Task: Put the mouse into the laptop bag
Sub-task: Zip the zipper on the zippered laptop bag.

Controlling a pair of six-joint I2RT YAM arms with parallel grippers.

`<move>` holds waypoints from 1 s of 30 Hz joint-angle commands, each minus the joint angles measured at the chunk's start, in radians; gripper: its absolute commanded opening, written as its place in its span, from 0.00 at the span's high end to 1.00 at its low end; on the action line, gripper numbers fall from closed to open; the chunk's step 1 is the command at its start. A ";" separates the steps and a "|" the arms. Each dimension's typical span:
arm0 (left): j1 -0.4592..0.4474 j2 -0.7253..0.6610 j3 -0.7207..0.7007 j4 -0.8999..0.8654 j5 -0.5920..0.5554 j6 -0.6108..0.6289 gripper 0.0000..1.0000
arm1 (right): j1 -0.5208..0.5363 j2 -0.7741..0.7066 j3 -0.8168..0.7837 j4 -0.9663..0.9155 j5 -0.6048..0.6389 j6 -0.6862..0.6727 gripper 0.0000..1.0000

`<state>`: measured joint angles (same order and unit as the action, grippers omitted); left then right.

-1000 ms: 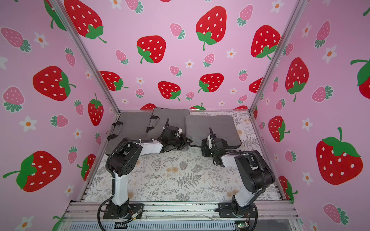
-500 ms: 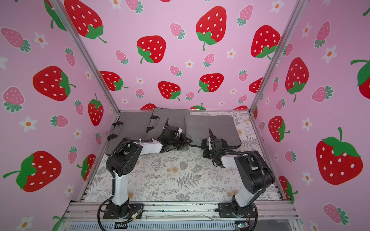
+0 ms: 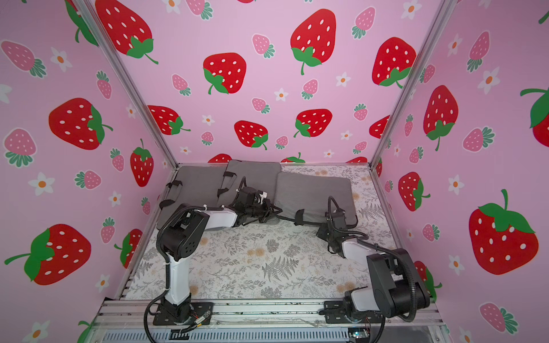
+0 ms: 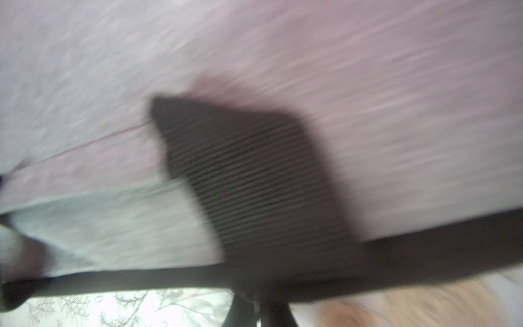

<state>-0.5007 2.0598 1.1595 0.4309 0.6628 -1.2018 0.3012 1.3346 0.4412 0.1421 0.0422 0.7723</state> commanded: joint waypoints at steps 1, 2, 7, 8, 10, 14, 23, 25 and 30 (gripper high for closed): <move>0.063 0.002 0.108 0.008 -0.052 -0.019 1.00 | -0.051 -0.090 -0.037 -0.145 0.088 0.067 1.00; 0.069 0.013 0.134 -0.010 -0.054 -0.018 1.00 | -0.059 -0.107 -0.040 -0.162 0.087 0.067 1.00; 0.110 0.078 0.266 -0.073 -0.078 -0.025 1.00 | -0.154 -0.195 -0.078 -0.220 0.070 0.058 1.00; 0.118 0.090 0.287 -0.079 -0.077 -0.031 1.00 | -0.169 -0.211 -0.088 -0.221 0.062 0.056 1.00; 0.127 0.128 0.342 -0.069 -0.077 -0.055 1.00 | -0.191 -0.249 -0.105 -0.228 0.049 0.054 1.00; 0.125 0.228 0.523 -0.136 -0.074 -0.061 1.00 | -0.204 -0.289 -0.111 -0.258 0.045 0.061 1.00; 0.119 0.330 0.703 -0.157 -0.122 -0.104 0.17 | -0.209 -0.329 -0.125 -0.259 -0.033 0.016 1.00; 0.106 0.279 0.660 -0.168 -0.130 -0.088 0.01 | -0.201 -0.355 -0.130 -0.272 -0.040 0.011 1.00; 0.063 0.058 0.390 -0.082 -0.121 -0.128 0.01 | -0.148 -0.413 -0.135 -0.298 -0.044 -0.002 1.00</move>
<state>-0.3916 2.2425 1.6566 0.2649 0.5453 -1.2900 0.1246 0.9562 0.3107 -0.1165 -0.0006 0.7818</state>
